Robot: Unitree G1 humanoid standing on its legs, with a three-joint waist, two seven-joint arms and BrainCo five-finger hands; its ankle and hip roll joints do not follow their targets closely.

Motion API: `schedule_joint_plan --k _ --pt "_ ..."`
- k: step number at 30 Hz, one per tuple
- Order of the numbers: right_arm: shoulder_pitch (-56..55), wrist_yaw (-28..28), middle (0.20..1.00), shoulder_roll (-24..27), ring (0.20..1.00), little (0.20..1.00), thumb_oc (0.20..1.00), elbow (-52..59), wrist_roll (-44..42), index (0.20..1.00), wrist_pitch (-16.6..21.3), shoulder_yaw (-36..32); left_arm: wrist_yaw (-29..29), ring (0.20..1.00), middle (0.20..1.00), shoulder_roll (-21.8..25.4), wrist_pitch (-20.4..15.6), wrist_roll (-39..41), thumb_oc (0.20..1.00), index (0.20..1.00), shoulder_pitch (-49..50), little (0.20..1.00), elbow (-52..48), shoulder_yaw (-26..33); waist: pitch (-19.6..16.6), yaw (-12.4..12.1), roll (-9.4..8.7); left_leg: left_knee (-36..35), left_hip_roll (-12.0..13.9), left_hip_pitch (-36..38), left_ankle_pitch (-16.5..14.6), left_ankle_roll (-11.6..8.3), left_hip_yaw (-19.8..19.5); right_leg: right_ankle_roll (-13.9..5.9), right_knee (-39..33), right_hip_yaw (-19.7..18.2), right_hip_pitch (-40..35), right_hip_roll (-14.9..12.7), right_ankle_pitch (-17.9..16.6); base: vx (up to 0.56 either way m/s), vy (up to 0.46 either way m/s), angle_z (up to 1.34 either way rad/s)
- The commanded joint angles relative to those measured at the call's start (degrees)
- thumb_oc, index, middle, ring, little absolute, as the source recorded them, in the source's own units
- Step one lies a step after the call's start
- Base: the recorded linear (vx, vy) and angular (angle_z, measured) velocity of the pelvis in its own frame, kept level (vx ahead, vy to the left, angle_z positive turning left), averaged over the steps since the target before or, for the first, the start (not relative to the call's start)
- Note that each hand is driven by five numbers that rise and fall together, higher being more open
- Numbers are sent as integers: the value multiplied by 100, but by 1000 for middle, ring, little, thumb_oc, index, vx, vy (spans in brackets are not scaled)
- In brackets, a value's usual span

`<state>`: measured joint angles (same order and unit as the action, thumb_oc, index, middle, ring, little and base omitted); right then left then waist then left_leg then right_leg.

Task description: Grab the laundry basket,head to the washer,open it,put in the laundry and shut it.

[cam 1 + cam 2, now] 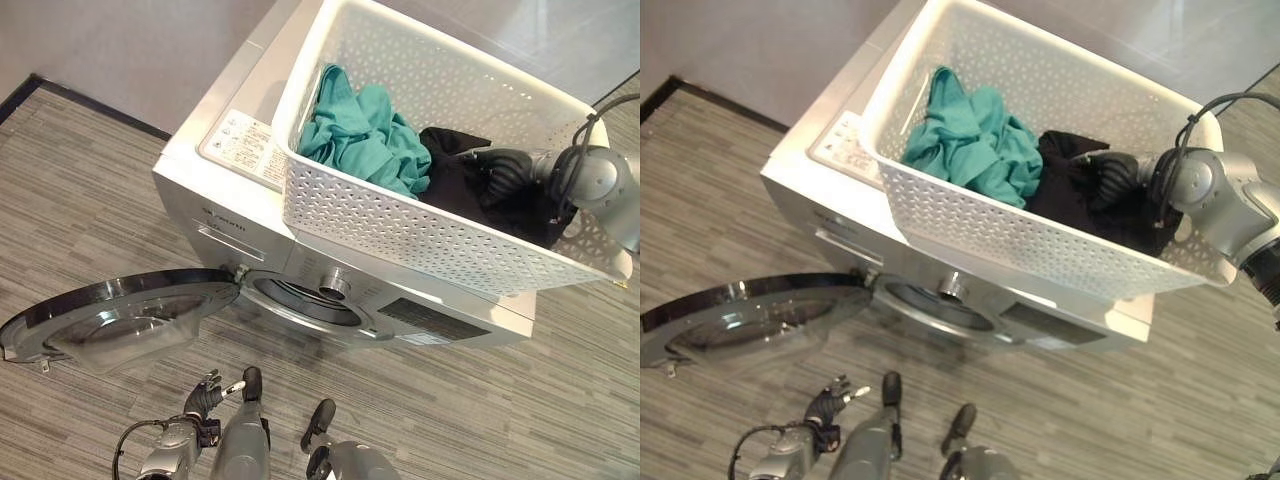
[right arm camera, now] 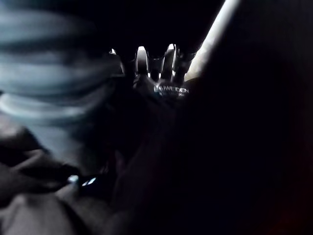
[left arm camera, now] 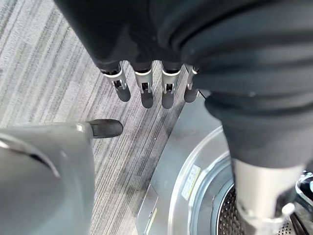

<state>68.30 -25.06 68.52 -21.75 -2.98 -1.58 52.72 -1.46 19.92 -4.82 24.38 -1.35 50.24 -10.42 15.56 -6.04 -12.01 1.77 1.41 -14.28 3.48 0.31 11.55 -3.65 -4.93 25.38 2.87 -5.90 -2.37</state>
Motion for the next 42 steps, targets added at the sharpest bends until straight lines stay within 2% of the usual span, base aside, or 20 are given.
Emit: schedule_joint_plan --k 1,10,20,28,30,32,33,34,35,36,38,40,41,42 --pt "-567 -175 200 -146 200 200 200 14 295 200 -99 546 -21 1000 1000 -21 -68 83 1000 1000 -82 1000 -31 -286 138 -197 143 -65 203 122 -386 -241 -202 -232 975 43 221 -406 677 -19 6 4" --pt "-823 623 200 -379 200 200 200 -45 -226 200 10 -669 129 1000 1000 -177 -77 94 1000 1000 -162 1000 393 -189 41 -79 189 -100 191 171 -412 -216 -183 -220 952 -21 229 -407 678 -8 3 0" --pt "-1060 1380 200 318 200 200 200 1011 -1261 200 428 -2084 101 1000 1000 -215 -122 -61 1000 1000 5 1000 546 -3 -346 107 168 -100 181 468 -540 -199 -114 -228 1008 -120 67 -426 754 7 -1 -1" --pt "-953 1924 200 618 200 200 200 1659 -1561 200 697 -2985 134 1000 1000 -276 -111 -199 1000 1000 143 1000 827 127 -713 219 166 -204 138 783 -604 -176 -92 -253 1042 -189 -105 -425 822 45 -1 -5" --pt "-951 2018 200 602 200 200 200 1723 -1546 200 739 -3103 149 1000 1000 -292 -109 -233 1000 1000 151 1000 856 134 -753 227 177 -218 134 830 -616 -171 -96 -250 1051 -189 -137 -427 835 23 -2 0" --pt "-781 2366 200 517 200 200 200 1690 -1439 200 830 -3297 174 1000 1000 -324 -115 -292 1000 1000 176 1000 953 127 -856 227 198 -253 115 948 -648 -159 -114 -252 1053 -200 -218 -421 859 39 -7 -2" --pt "-777 2371 200 513 200 200 200 1690 -1435 200 830 -3292 174 1000 1000 -325 -117 -293 1000 1000 175 1000 956 130 -853 229 199 -256 115 953 -647 -159 -114 -252 1052 -200 -222 -421 859 34 0 0" --pt "-590 2649 200 344 200 200 200 1648 -1204 200 810 -3387 224 1000 1000 -337 -101 -340 1000 1000 178 1000 1036 124 -931 225 223 -286 105 1036 -667 -152 -109 -253 1046 -216 -278 -416 876 0 0 0" --pt "-582 2659 200 334 200 200 200 1651 -1192 200 804 -3376 225 1000 1000 -339 -102 -341 1000 1000 178 1000 1038 131 -928 229 224 -289 105 1042 -667 -152 -108 -254 1044 -217 -283 -415 876 43 6 2" --pt "-522 2736 200 260 200 200 200 1642 -1003 200 753 -3411 239 1000 1000 -346 -96 -366 1000 1000 183 1000 1048 141 -965 223 240 -301 103 1075 -676 -145 -110 -252 1037 -227 -312 -418 885 42 4 -1" --pt "-334 3258 200 -30 200 200 200 1616 -428 200 693 -3662 338 1000 1000 -391 -81 -424 1000 1000 181 1000 1084 144 -1057 199 307 -347 82 1163 -696 -128 -126 -254 1017 -230 -394 -408 911 57 2 -2" --pt "-364 3390 200 -152 200 200 200 1651 -198 200 636 -3781 365 1000 1000 -391 -67 -434 1000 1000 189 1000 1068 138 -1083 192 314 -358 76 1204 -704 -121 -140 -251 1017 -230 -420 -404 925 0 3 1" --pt "-313 3682 200 -345 200 200 200 1664 386 200 516 -3982 420 1000 1000 -403 -60 -478 1000 1000 191 1000 990 111 -1097 153 362 -356 56 1185 -622 -75 -109 -213 1006 -148 -416 -412 858 -58 6 4" --pt "-342 3683 200 -353 200 200 200 1684 399 200 506 -4009 421 1000 1000 -395 -57 -479 1000 1000 194 1000 987 111 -1101 156 355 -359 56 1182 -616 -74 -112 -213 1000 -144 -416 -411 852 -43 2 6"
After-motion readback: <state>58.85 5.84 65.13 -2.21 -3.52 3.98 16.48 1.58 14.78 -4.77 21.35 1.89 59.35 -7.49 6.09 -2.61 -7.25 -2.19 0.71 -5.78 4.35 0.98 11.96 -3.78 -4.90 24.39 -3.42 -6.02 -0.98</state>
